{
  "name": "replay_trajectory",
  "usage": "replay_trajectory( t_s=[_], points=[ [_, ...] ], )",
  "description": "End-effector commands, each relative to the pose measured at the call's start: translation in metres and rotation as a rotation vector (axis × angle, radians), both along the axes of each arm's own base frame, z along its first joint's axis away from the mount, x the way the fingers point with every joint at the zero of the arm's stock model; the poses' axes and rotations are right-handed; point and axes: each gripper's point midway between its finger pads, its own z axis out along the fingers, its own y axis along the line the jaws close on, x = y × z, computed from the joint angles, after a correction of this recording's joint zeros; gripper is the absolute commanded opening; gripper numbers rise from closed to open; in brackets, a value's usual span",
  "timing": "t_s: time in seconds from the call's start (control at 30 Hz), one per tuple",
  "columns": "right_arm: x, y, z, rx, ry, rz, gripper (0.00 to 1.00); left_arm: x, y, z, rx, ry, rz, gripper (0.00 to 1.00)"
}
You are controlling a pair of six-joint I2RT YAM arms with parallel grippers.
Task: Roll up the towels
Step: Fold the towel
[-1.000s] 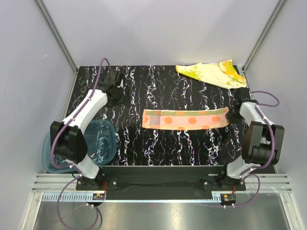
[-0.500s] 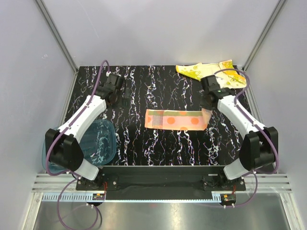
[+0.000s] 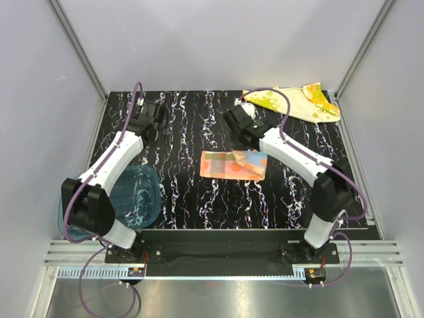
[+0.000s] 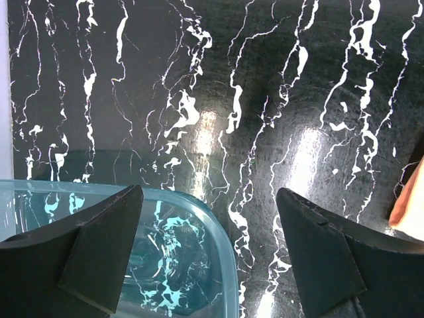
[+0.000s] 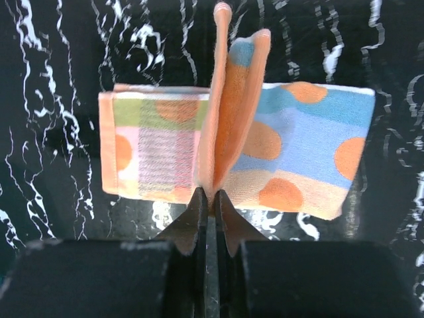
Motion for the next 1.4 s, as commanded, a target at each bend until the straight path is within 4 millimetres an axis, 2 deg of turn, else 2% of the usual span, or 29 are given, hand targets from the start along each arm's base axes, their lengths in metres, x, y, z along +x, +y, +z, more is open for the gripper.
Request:
replay_trajectory(
  t_s=[0.0,0.17,0.43,0.6,0.73,0.77,0.87,0.97,1.03,1.07,1.1,1.2,1.23,1.3,1.33,1.37],
  points=[
    [0.004,0.025,0.012,0.035,-0.034,-0.001,0.0,0.002,0.006,0.013,0.011,-0.052,0.016,0.89],
    [0.002,0.05,0.004,0.032,-0.026,0.035,0.0,0.002,0.006,0.012,0.007,-0.05,0.015,0.89],
    [-0.003,0.074,-0.008,0.027,-0.008,0.079,0.0,0.001,0.007,0.012,0.01,-0.047,0.015,0.89],
    [-0.014,0.095,-0.036,0.022,0.036,0.133,0.0,0.001,0.008,0.012,0.006,-0.046,0.021,0.89],
    [-0.024,0.122,-0.069,0.015,0.08,0.207,0.0,0.001,0.009,0.011,0.003,-0.044,0.024,0.89],
    [-0.028,0.131,-0.072,0.013,0.081,0.234,0.0,0.001,0.009,0.012,0.002,-0.046,0.024,0.89],
    [-0.032,0.144,-0.093,-0.011,0.102,0.272,0.01,0.002,0.009,0.01,0.004,-0.042,0.024,0.89],
    [-0.035,0.151,-0.114,-0.025,0.119,0.3,0.11,0.001,0.011,0.008,0.008,-0.037,0.027,0.89],
    [-0.036,0.149,-0.122,-0.035,0.124,0.306,0.33,0.001,0.012,0.007,0.009,-0.033,0.031,0.89],
    [-0.037,0.15,-0.122,-0.034,0.12,0.309,0.4,0.001,0.012,0.006,0.009,-0.032,0.031,0.89],
    [-0.036,0.152,-0.121,-0.024,0.112,0.313,0.54,0.001,0.012,0.005,0.011,-0.027,0.033,0.89],
    [-0.032,0.151,-0.098,-0.009,0.065,0.311,0.68,0.002,0.013,0.002,0.017,-0.021,0.037,0.89],
    [-0.029,0.154,-0.077,0.013,0.031,0.317,0.74,0.002,0.014,0.002,0.02,-0.019,0.038,0.89],
    [-0.028,0.154,-0.055,0.026,0.003,0.325,0.76,0.002,0.014,0.001,0.023,-0.017,0.038,0.89],
    [-0.026,0.155,-0.029,0.056,-0.037,0.334,0.78,0.003,0.013,0.001,0.02,-0.021,0.035,0.89],
    [-0.028,0.154,-0.015,0.069,-0.053,0.338,0.8,0.003,0.012,0.001,0.016,-0.023,0.029,0.89]
  ],
)
